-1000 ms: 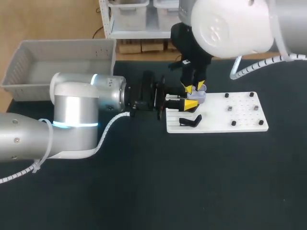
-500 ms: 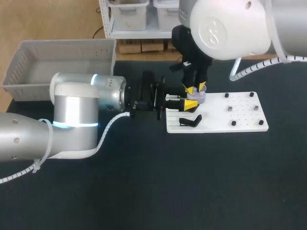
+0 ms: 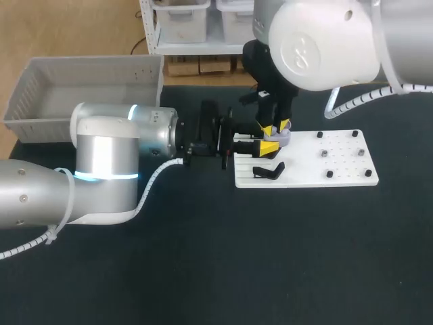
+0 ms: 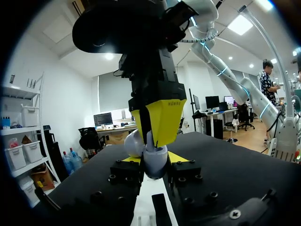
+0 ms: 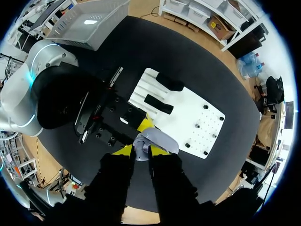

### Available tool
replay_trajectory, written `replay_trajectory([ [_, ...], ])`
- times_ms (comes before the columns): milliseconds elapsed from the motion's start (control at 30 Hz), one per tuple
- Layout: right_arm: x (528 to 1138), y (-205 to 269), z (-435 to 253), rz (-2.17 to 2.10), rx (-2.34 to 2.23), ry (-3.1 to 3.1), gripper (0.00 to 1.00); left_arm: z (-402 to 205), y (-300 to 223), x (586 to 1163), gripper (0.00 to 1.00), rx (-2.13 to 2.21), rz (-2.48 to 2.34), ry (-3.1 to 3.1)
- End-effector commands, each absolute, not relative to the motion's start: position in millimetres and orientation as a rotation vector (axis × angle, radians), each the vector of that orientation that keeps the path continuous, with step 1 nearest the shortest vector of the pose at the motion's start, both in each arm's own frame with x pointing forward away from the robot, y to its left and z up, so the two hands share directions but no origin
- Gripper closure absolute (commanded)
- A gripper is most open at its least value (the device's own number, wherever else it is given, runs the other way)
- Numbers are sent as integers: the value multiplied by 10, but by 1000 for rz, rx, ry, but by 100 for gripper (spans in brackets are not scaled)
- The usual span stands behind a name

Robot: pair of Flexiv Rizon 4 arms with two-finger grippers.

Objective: Pick up each earbud case from the left stands, insert the matching earbuds, close the lid, and place the case in the box.

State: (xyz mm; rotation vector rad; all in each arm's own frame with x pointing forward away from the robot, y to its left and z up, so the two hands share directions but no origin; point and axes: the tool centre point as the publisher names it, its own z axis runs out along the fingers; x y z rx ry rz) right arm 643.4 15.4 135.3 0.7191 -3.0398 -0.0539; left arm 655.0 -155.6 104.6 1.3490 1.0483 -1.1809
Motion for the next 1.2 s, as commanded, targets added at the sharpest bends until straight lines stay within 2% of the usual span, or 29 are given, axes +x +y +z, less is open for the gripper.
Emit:
replay_trajectory([
  [33,6455,157,1335,-61,713,-3036,100,1048,-1559,6555,100,1350,-1181,1049],
  [100,6428,139,1362,-61,710,-3038,58,1048,-1559,6555,100,1350,-1181,1049],
  [133,6405,131,1390,-62,709,-3039,45,1048,-1559,6555,100,1350,-1181,1049],
  [167,6379,120,1424,-63,709,-3041,0,1048,-1559,6555,100,1350,-1181,1049],
  [400,6242,53,1771,-130,725,-3072,0,1048,-1559,6555,100,1350,-1181,1049],
  [567,6427,-28,1892,-143,593,-3173,0,1048,-1559,6555,100,1350,-1181,1049],
  [867,6934,-240,1621,-98,184,-3332,0,1048,-1559,6555,100,1350,-1181,1049],
  [1200,7053,-341,1340,-88,110,-3283,0,1048,-1559,6555,100,1350,-1181,1049],
])
